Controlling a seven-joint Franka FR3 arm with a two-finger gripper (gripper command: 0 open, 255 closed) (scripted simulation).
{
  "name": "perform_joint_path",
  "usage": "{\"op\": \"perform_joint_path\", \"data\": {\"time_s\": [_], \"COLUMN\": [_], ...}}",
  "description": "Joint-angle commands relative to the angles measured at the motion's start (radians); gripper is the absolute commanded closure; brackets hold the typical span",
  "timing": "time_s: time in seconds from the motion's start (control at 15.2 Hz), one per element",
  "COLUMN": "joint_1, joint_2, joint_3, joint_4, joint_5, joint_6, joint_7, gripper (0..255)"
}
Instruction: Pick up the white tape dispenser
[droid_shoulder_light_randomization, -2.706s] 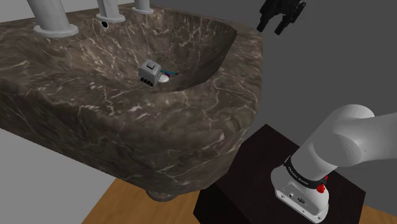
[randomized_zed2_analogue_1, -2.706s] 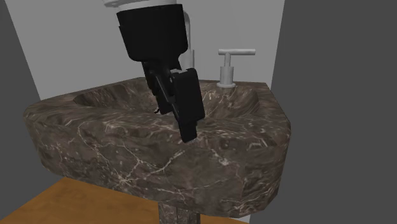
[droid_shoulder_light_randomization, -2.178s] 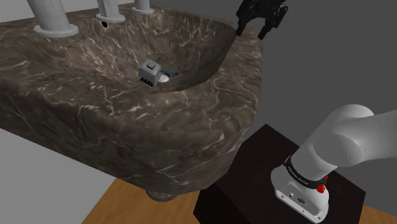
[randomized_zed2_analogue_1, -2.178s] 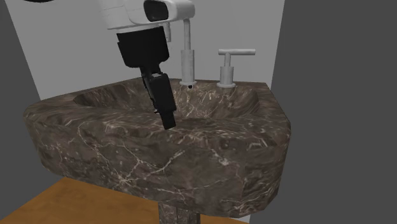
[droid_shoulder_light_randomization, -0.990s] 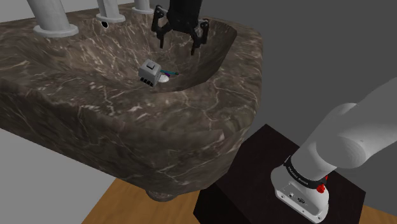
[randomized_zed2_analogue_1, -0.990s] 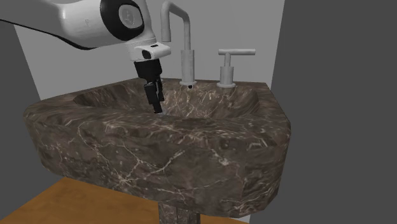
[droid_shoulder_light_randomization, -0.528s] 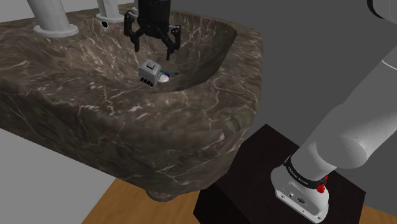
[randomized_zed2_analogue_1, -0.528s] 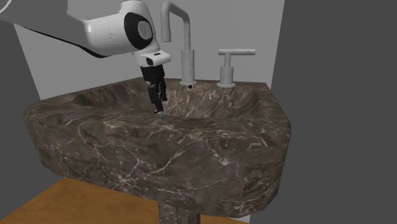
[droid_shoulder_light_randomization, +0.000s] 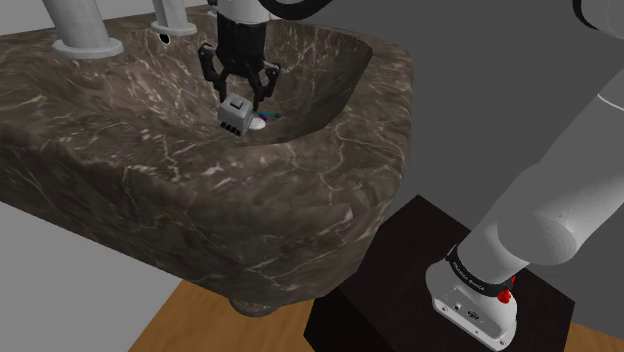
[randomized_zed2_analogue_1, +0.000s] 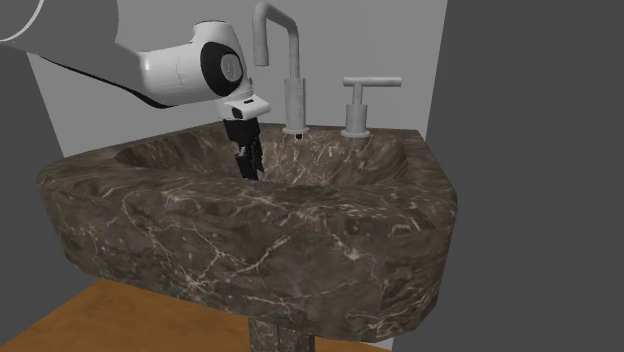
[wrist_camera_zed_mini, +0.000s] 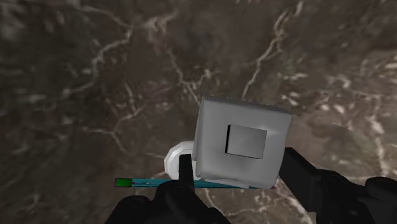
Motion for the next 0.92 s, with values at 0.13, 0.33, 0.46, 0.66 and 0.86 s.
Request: {"op": "perform_joint_path", "data": {"time_s": [0.13,0.33,0.46,0.66,0.86], "joint_1": [0.0,0.0,-0.001,0.0,0.001], "joint_2": [0.001,-0.001,-0.002,-0.003,-0.003], "joint_3": [0.0,0.0,0.0,0.0,0.001], "joint_4": [-0.002,-0.003,-0.006,0.02,0.06], "joint_5": [-0.001,0.0,0.001,0.003,0.005], "joint_6": [0.003,0.003,0.004,-0.022,-0.062], "joint_7": [0.0,0.0,-0.001,-0.003,-0.008], "gripper": [255,255,255,255,255]}}
